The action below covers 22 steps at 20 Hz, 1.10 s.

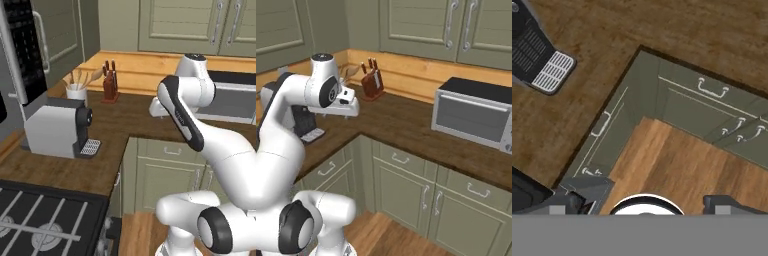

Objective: Take a straw from the drawer in front and place it inside the glass cup on the dining counter.

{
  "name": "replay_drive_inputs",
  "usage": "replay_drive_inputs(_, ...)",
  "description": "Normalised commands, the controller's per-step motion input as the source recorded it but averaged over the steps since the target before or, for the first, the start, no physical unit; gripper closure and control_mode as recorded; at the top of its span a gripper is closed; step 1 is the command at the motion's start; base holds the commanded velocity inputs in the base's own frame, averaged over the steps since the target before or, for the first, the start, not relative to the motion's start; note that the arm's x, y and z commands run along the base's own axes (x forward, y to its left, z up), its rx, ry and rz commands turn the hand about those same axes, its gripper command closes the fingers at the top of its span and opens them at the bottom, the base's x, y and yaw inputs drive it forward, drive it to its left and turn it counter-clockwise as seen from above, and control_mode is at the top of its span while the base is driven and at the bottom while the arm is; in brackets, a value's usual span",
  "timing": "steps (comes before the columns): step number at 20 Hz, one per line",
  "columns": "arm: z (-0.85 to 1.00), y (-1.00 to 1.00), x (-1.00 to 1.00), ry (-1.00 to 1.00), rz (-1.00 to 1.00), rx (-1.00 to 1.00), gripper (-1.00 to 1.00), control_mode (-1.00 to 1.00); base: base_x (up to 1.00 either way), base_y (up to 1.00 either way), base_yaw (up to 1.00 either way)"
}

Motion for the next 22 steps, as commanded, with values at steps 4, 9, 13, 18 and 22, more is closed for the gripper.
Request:
replay_drive_inputs(4, 0.0, 0.0, 0.0, 0.0, 0.0, 0.0, -1.0, 1.0, -0.49, 0.69, -0.29)
replay_drive_inputs(9, -0.05, -0.15, -0.12, -0.07, -0.16, 0.41, -1.0, -1.0, 0.0, 0.0, 0.0)
replay_drive_inputs(13, -0.47, -0.69, 0.02, -0.02, -0.06, 0.59, -1.0, -1.0, 0.0, 0.0, 0.0)
replay_drive_inputs(18, -0.82, -0.5, 0.09, -0.08, 0.0, 0.5, -1.0, -1.0, 0.0, 0.0, 0.0)
replay_drive_inputs(22, -1.0, -0.15, 0.1, -0.08, 0.04, 0.43, -1.0, -1.0, 0.0, 0.0, 0.0)
